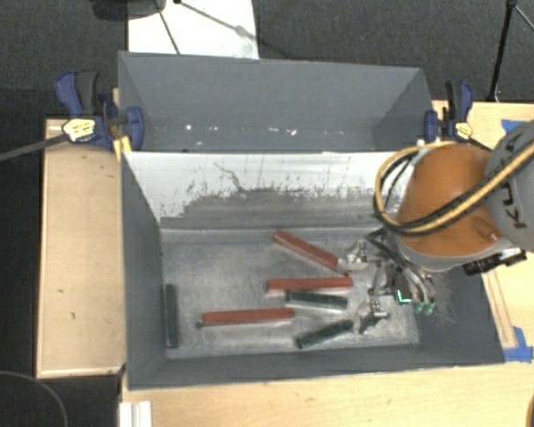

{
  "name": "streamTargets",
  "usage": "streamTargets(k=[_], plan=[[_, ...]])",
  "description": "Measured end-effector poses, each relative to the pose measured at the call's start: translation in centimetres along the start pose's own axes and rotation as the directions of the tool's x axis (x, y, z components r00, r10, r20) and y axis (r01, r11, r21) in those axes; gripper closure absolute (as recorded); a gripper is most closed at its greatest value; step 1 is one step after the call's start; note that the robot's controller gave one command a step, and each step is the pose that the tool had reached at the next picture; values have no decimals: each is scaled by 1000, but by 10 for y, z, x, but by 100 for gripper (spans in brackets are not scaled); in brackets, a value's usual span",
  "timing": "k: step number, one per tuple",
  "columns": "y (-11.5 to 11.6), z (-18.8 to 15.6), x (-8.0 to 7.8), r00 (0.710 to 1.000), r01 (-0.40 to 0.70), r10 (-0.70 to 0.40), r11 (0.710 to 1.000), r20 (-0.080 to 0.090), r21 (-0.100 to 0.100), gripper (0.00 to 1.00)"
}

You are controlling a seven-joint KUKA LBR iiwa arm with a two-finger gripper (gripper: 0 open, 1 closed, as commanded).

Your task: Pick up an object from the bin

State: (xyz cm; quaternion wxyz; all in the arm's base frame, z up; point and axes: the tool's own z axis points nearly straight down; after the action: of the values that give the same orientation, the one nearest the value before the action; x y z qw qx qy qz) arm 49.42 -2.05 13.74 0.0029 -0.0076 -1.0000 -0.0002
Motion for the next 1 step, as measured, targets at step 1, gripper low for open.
streamTargets(k=[1], plan=[[0, -4, -2, 1000, 1, -1, 1000, 8, 0, 0]])
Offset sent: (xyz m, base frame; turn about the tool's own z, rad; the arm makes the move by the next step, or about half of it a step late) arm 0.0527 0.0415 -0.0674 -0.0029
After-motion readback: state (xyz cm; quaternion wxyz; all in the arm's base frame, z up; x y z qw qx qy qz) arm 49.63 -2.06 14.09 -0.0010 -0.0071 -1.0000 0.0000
